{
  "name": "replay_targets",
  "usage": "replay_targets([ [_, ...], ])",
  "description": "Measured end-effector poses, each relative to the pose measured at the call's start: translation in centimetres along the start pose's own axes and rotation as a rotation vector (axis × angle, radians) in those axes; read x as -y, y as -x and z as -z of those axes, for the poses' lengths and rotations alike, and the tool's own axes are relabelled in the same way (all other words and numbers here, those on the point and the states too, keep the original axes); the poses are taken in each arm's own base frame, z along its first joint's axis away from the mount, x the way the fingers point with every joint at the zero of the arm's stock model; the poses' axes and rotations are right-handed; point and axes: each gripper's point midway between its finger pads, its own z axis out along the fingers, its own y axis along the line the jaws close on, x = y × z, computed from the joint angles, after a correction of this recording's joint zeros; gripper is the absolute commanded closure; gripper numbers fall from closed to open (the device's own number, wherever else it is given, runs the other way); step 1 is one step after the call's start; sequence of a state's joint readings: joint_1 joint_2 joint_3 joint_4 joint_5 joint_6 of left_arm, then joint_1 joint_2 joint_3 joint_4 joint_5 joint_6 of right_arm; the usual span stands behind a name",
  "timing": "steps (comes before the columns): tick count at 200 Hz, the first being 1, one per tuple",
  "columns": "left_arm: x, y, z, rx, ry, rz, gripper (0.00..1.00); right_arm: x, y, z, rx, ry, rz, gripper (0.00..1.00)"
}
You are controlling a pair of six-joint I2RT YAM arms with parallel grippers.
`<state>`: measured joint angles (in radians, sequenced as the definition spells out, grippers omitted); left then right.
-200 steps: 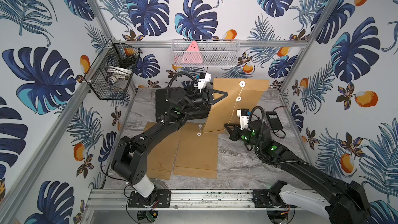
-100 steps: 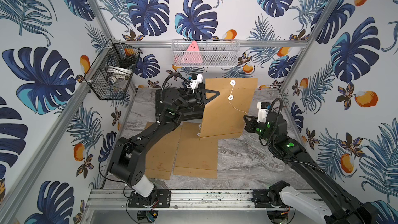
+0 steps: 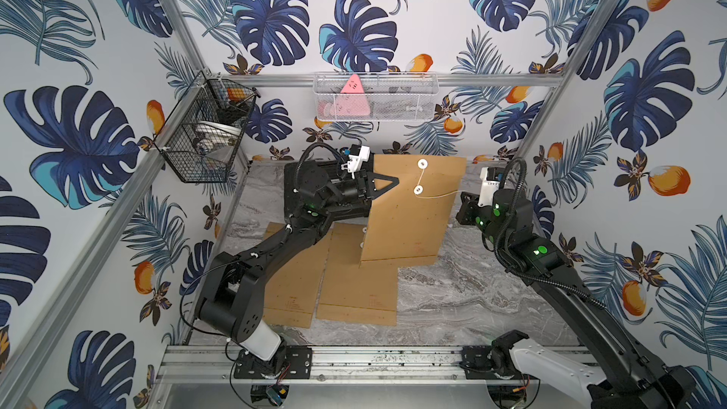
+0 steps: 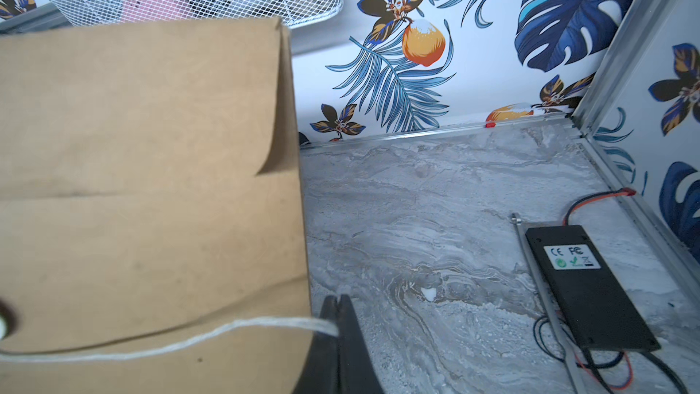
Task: Close the mouth of the file bag
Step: Close the file bag.
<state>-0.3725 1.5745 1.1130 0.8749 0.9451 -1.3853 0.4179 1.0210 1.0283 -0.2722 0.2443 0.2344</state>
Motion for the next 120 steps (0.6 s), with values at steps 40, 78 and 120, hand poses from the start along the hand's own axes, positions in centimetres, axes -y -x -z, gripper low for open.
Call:
replay_targets([
  [40,0.2,-0.6,0.3,-0.009,-0.007,-0.001,1.00,0.8,1.2,0.2,0.026,-0.056,0.049,1.00],
  [78,0.1,-0.9,0.4,-0.016,-0.010,0.002,1.00,0.8,2.3,0.5,0.047,-0.070,0.079,1.00],
  [120,-0.1,-1.0,0.5,-0.018,-0.005,0.004,1.00,0.0,3.2,1.0,0.055,-0.042,0.089,1.00],
])
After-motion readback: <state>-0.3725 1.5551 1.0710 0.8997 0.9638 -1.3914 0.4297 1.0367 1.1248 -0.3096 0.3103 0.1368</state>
